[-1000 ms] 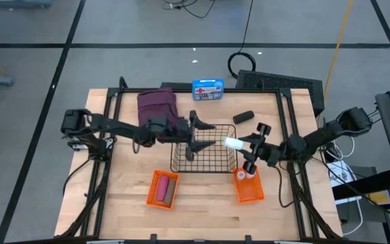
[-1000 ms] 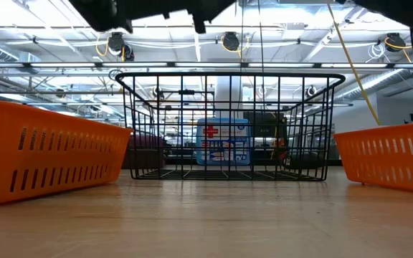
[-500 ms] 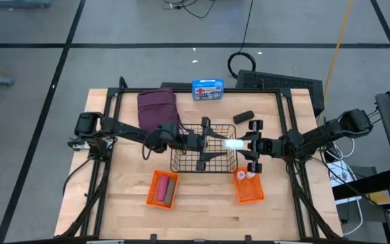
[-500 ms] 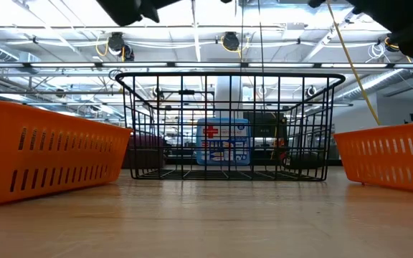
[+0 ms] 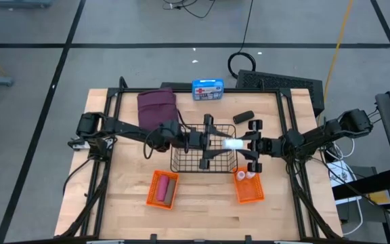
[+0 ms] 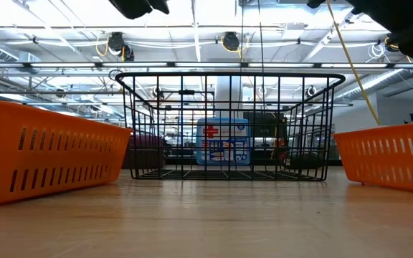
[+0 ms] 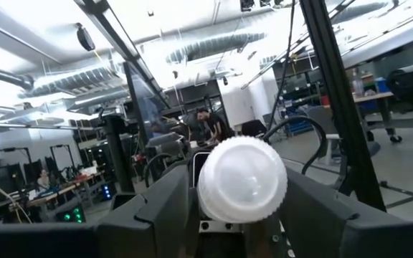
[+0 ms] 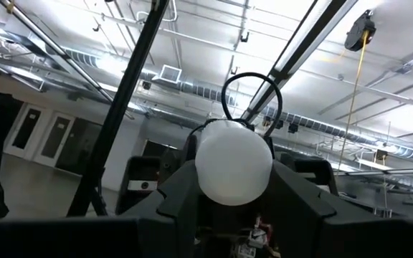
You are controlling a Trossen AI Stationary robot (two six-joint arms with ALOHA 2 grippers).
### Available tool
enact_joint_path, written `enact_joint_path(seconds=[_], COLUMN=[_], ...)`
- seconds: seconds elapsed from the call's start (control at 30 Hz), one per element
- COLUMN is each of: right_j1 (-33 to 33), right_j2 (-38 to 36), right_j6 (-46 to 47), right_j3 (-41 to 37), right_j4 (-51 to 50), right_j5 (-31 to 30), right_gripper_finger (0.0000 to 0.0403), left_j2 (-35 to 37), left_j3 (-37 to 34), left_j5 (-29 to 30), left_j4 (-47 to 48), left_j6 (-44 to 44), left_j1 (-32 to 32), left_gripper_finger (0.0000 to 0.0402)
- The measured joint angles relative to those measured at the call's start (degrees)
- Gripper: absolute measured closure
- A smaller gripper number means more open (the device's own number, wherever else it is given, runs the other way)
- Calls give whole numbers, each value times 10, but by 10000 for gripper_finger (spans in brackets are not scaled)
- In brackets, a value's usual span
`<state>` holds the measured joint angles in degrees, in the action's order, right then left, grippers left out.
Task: Pick & Place Medicine items
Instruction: Put the white pill bottle into the right orange basket
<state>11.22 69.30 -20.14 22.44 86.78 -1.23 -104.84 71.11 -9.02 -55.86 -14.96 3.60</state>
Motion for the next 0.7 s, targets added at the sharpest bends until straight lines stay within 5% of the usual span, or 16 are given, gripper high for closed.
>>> enact_joint_path(seconds=[0.7], right_j1=[-5], right_j2=[78], right_j6=[28], right_j3=[79], right_j4=[28], right_j5=[33], right_gripper_finger=[281], left_j2=[1], left_j3=[1], left_j5=[-4], left_j4=[-17], left_j6=[-29], left_j1=[7], left_gripper_finger=[216])
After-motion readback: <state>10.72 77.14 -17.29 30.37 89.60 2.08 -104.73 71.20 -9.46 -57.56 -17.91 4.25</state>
